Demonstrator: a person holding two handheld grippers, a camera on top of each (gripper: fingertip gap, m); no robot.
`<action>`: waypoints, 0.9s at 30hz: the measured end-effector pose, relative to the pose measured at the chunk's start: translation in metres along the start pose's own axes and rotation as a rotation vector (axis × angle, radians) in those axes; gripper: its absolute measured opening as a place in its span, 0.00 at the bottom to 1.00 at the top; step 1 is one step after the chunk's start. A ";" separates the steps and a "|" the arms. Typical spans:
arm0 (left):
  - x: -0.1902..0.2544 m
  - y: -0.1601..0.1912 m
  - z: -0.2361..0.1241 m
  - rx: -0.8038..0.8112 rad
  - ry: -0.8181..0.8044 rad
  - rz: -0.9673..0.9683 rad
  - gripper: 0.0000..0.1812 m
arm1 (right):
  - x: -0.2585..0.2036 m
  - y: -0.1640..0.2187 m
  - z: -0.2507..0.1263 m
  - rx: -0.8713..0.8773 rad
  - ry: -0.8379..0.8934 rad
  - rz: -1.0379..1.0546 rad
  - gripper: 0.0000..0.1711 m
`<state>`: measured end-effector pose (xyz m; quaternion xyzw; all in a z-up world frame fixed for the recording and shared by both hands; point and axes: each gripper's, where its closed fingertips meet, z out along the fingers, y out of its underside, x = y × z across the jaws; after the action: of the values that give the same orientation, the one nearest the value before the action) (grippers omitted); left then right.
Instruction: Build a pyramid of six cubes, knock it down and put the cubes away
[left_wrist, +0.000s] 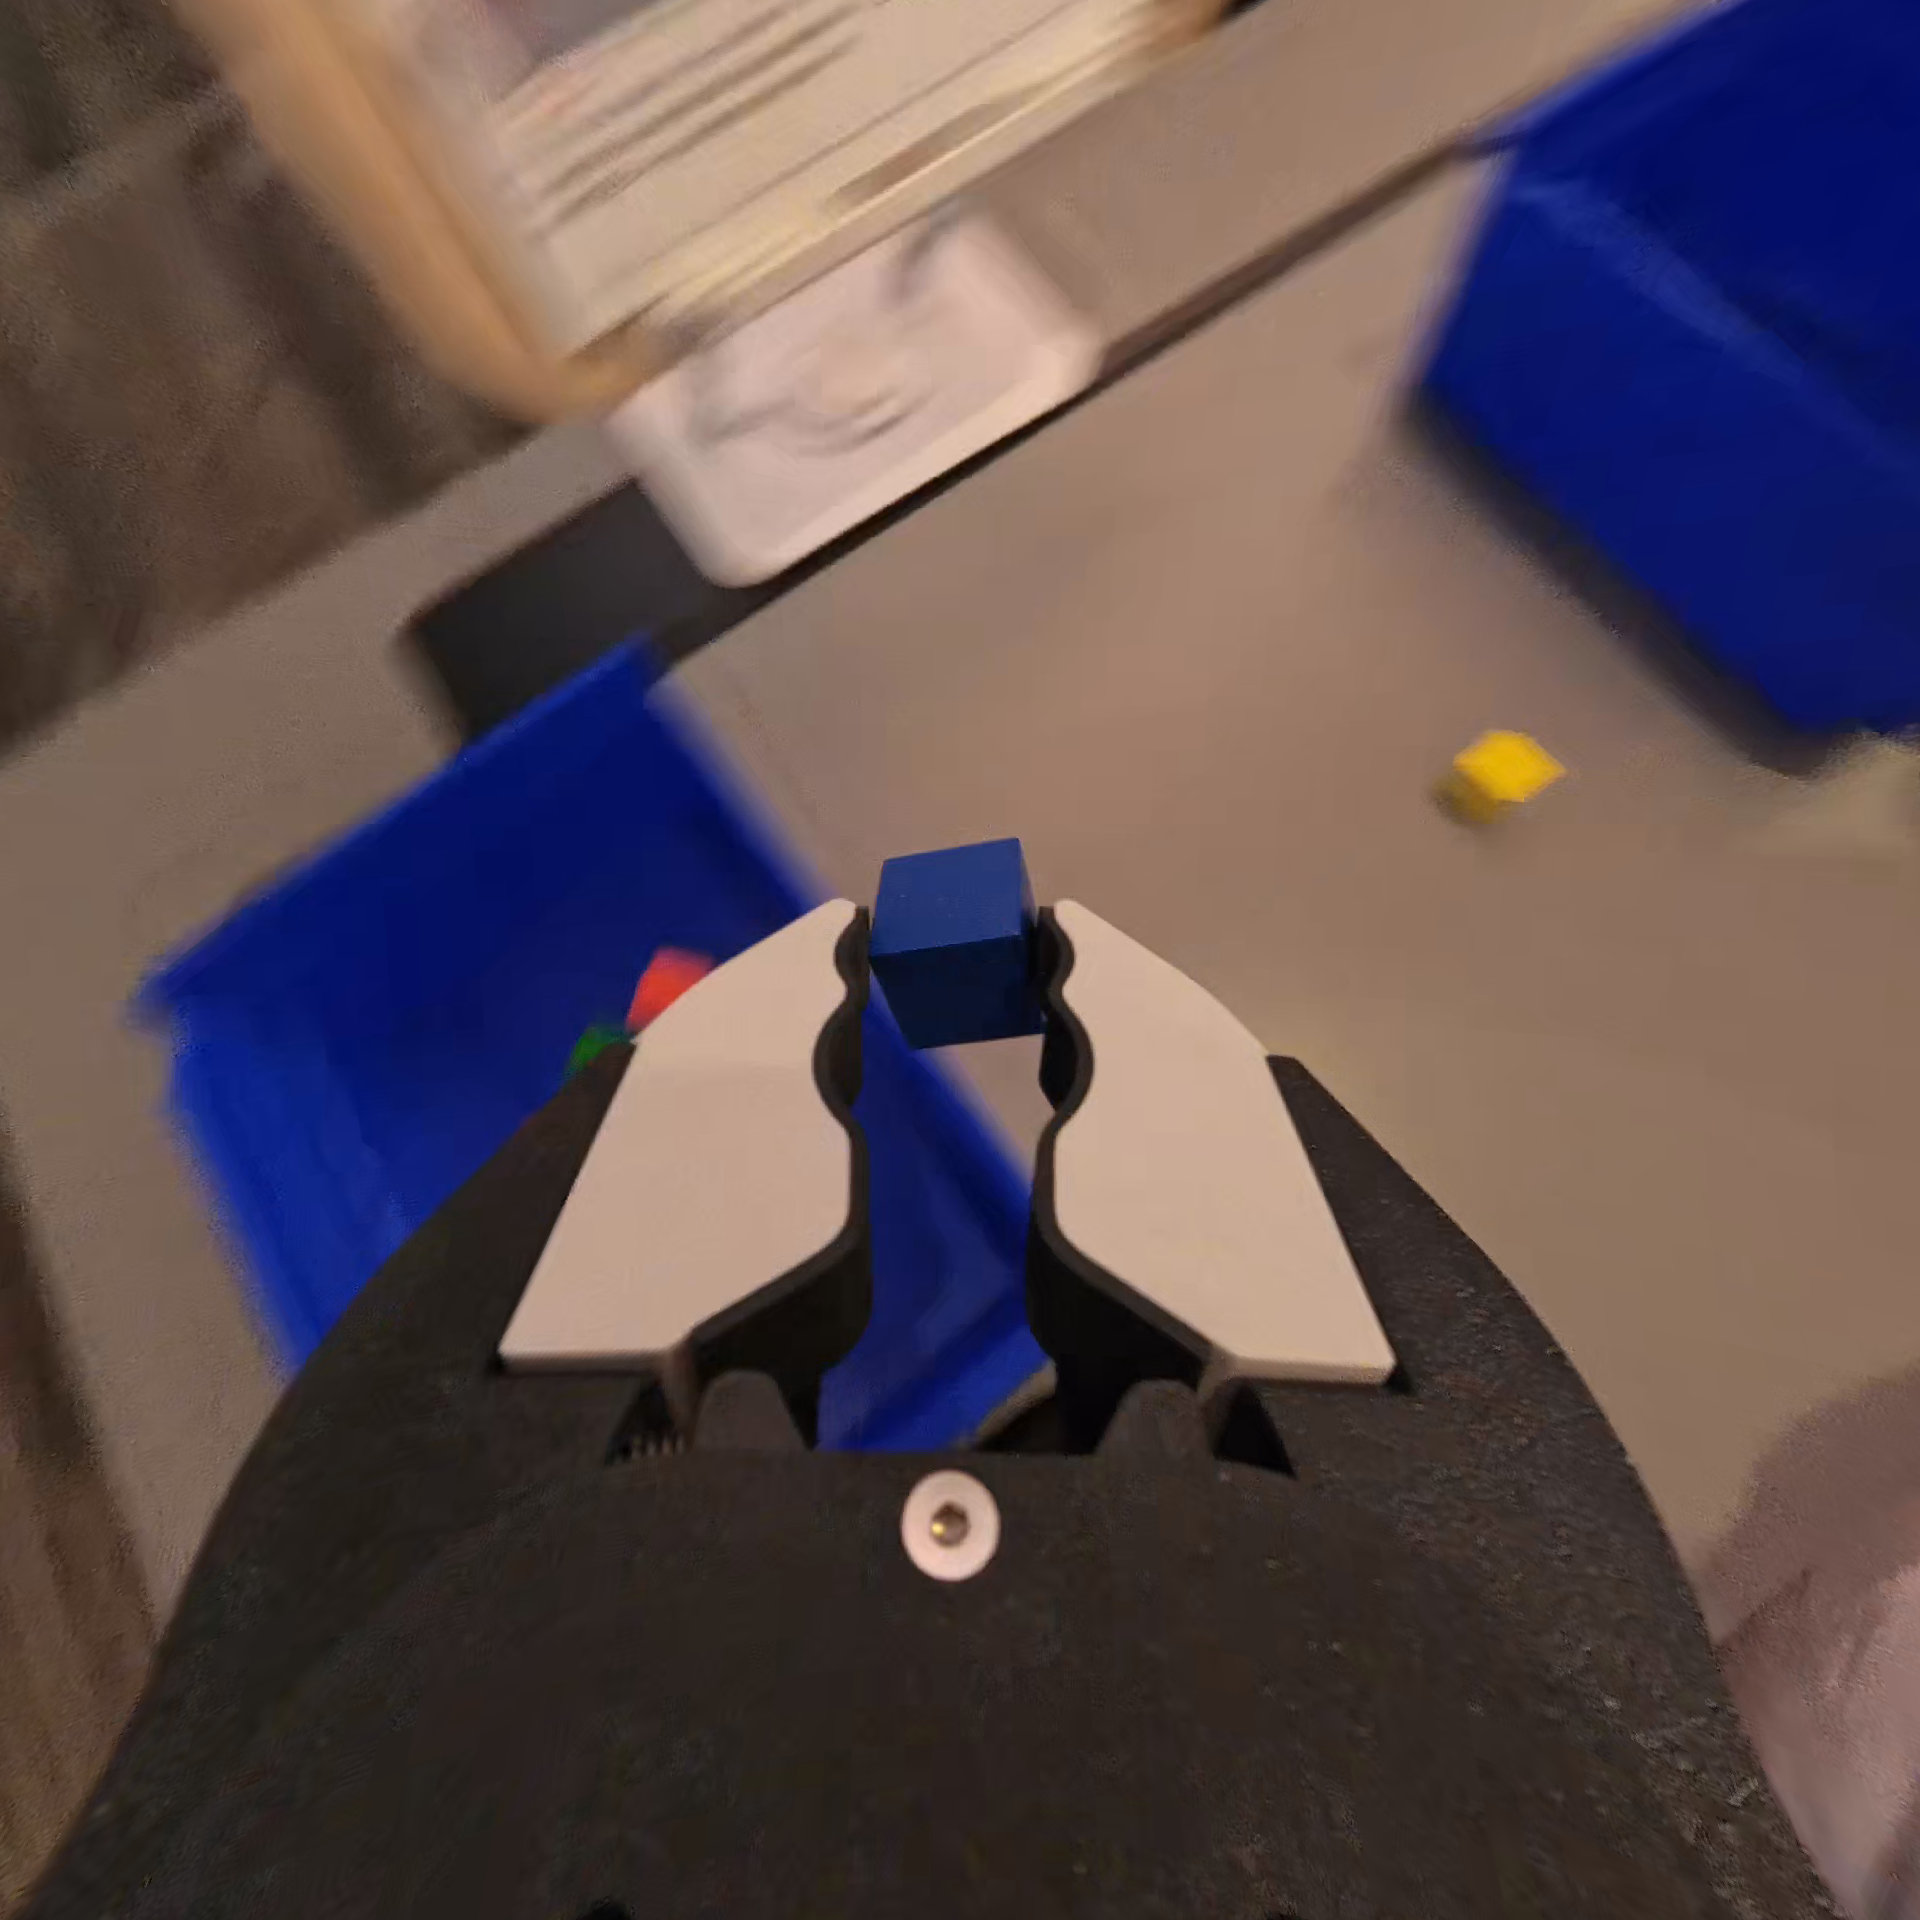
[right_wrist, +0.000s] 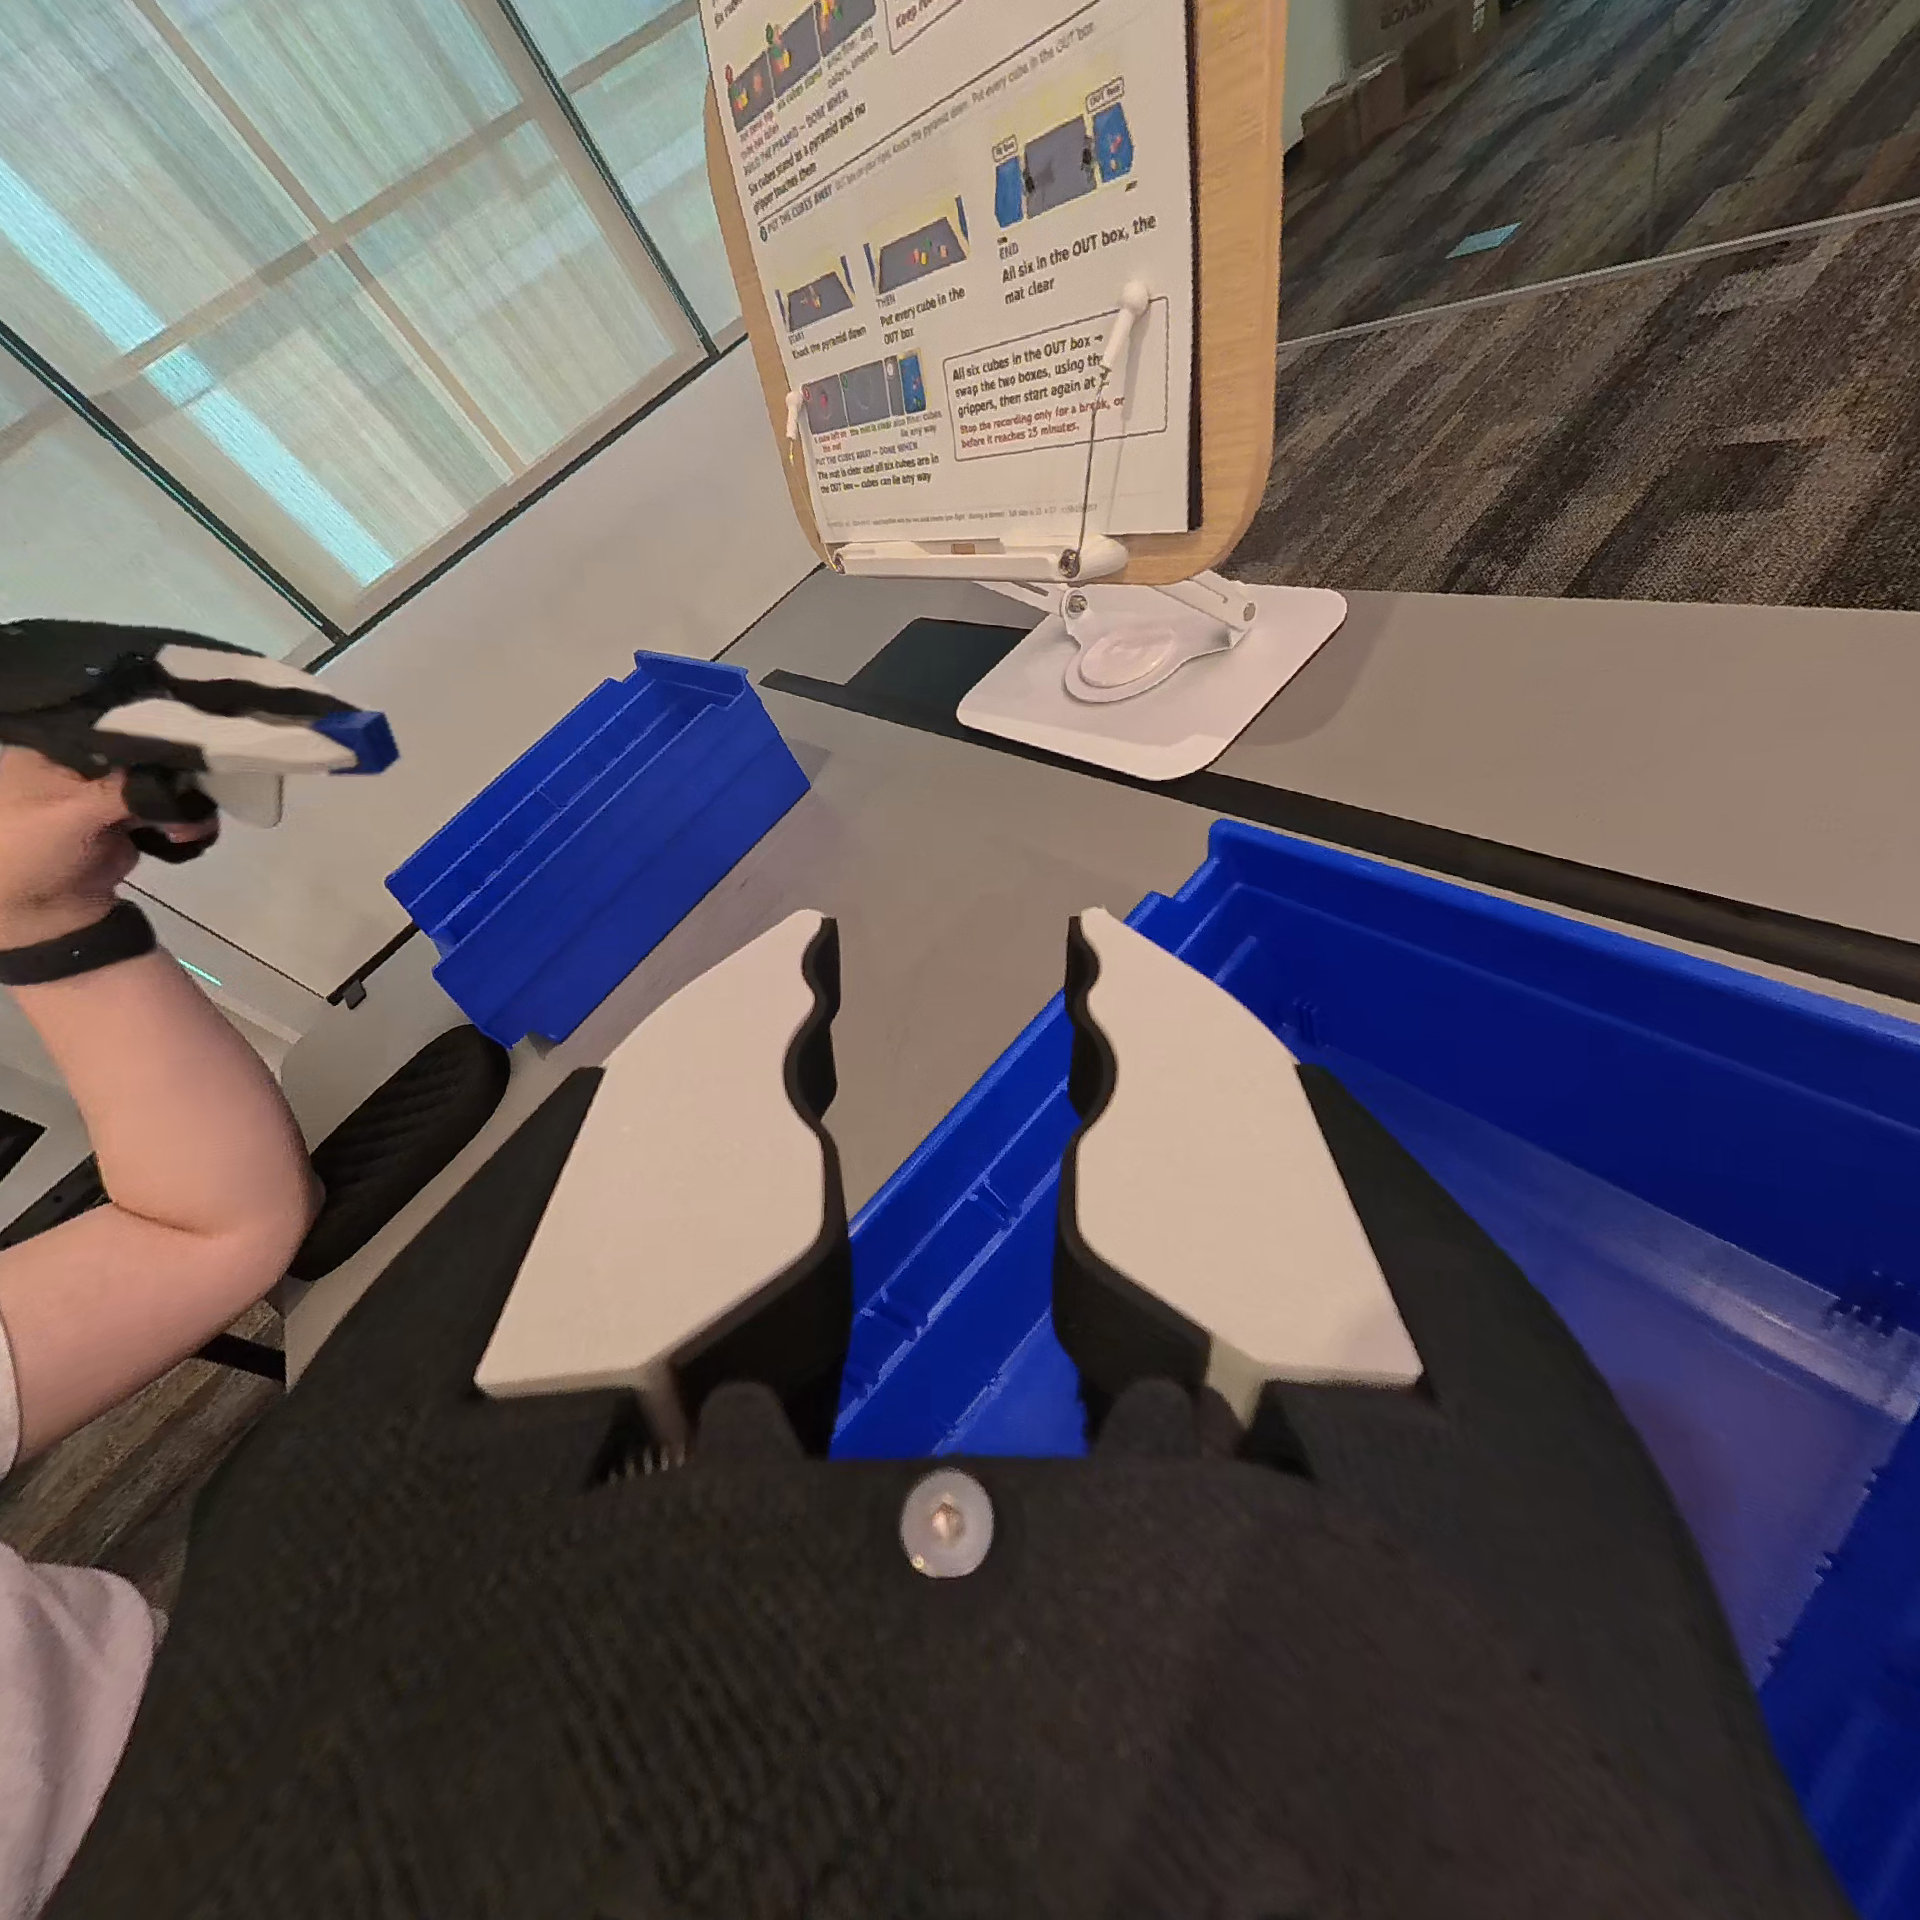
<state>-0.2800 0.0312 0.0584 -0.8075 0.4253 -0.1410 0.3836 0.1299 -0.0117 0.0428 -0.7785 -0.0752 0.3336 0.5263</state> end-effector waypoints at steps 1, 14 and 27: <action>0.034 -0.013 0.012 0.031 0.100 0.135 0.17 | -0.001 0.000 0.001 -0.001 -0.003 -0.002 0.25; 0.191 0.060 0.192 -0.295 0.525 0.636 0.17 | -0.017 -0.006 0.004 0.008 -0.012 -0.062 0.25; 0.204 0.058 0.202 -0.259 0.480 0.796 0.17 | -0.016 -0.003 0.005 -0.009 -0.024 -0.055 0.25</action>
<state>-0.0798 -0.0498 -0.1393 -0.5677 0.7920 -0.1115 0.1949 0.1150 -0.0138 0.0514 -0.7746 -0.1044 0.3278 0.5307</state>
